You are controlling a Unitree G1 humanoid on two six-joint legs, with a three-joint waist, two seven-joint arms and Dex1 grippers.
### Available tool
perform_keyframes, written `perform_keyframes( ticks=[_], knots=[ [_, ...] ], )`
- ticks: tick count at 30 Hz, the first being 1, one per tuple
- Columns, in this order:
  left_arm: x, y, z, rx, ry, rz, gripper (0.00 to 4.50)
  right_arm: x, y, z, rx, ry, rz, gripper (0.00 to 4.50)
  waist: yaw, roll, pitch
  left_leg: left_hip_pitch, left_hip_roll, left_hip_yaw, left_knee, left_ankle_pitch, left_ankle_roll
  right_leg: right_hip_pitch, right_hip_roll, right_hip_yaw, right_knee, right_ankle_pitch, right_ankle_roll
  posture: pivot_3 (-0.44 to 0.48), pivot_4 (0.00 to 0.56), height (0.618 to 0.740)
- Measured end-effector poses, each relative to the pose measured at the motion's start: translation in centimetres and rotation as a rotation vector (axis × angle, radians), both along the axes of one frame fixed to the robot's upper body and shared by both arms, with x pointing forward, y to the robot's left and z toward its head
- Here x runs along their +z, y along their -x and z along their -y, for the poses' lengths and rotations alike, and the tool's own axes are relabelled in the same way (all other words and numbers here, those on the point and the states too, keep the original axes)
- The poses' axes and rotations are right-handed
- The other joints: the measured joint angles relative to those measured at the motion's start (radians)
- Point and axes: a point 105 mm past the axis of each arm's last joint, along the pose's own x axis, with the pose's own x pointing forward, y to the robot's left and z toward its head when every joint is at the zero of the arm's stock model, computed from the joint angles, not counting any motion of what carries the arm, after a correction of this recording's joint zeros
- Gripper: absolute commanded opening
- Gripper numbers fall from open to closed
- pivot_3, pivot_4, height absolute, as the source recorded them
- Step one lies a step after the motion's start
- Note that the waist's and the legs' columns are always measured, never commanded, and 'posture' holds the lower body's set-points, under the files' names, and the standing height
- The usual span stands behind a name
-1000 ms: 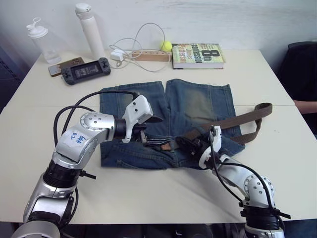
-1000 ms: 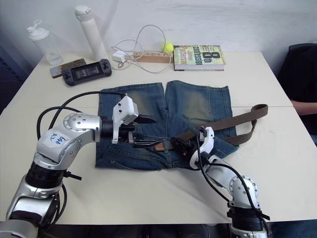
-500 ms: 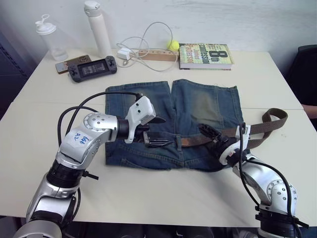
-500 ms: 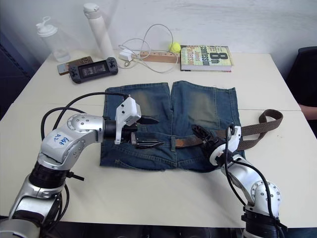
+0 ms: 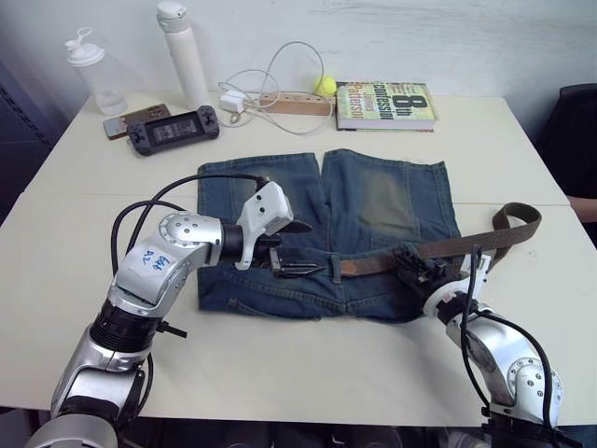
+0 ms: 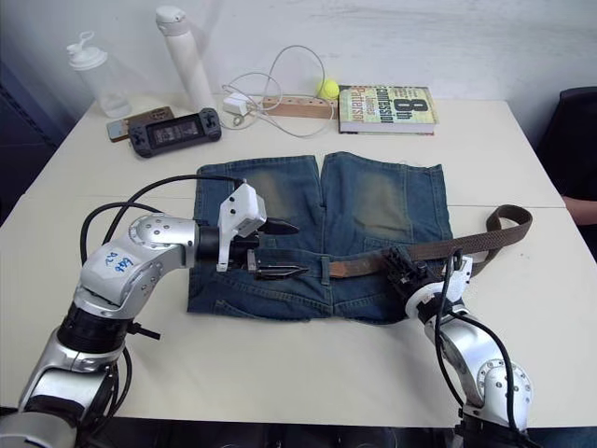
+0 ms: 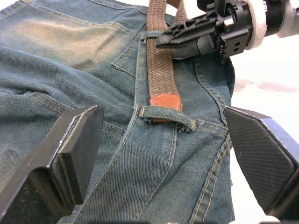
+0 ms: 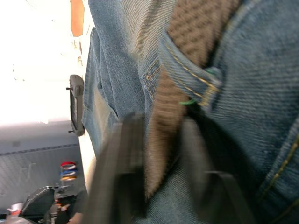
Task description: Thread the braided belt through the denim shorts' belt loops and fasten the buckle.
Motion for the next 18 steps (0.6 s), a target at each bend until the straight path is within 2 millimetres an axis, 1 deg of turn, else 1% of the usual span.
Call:
perform_keyframes(
  ticks=[3, 5, 10, 14, 18],
  knots=[
    [0.0, 0.0, 0.0, 0.0, 0.0, 0.001, 4.5, 0.4, 0.1, -0.5, 0.003, -0.013, 0.015, 0.02, -0.002, 0.0, 0.0, 0.0, 0.0, 0.0, 0.0, 0.0, 0.0, 0.0, 0.0, 0.0, 0.0, 0.0, 0.0, 0.0, 0.15, 0.735],
    [0.0, 0.0, 0.0, 0.0, -0.001, 0.001, 4.5, 0.3, 0.0, -0.9, 0.011, -0.018, 0.007, 0.02, -0.001, 0.0, 0.0, 0.0, 0.0, 0.0, 0.0, 0.0, 0.0, 0.0, 0.0, 0.0, 0.0, 0.0, 0.0, 0.0, 0.15, 0.735],
    [0.0, 0.0, 0.0, 0.0, -0.001, 0.001, 4.5, 0.8, 0.3, -2.1, 0.045, 0.0, 0.016, 0.02, -0.003, 0.0, 0.0, 0.0, 0.0, 0.0, 0.0, 0.0, 0.0, 0.0, 0.0, 0.0, 0.0, 0.0, 0.0, 0.0, 0.15, 0.735],
    [0.0, 0.0, 0.0, -0.005, -0.001, -0.001, 4.5, 1.6, 0.6, -4.1, 0.085, -0.014, 0.038, 0.02, -0.01, 0.0, 0.0, 0.0, 0.0, 0.0, 0.0, 0.0, 0.0, 0.0, 0.0, 0.0, 0.0, 0.0, 0.0, 0.0, 0.15, 0.735],
    [0.1, 0.1, 0.0, -0.011, -0.002, -0.001, 4.5, 1.6, 0.9, -5.2, 0.126, -0.005, 0.036, 0.02, -0.018, 0.0, 0.0, 0.0, 0.0, 0.0, 0.0, 0.0, 0.0, 0.0, 0.0, 0.0, 0.0, 0.0, 0.0, 0.0, 0.15, 0.735]
  ],
)
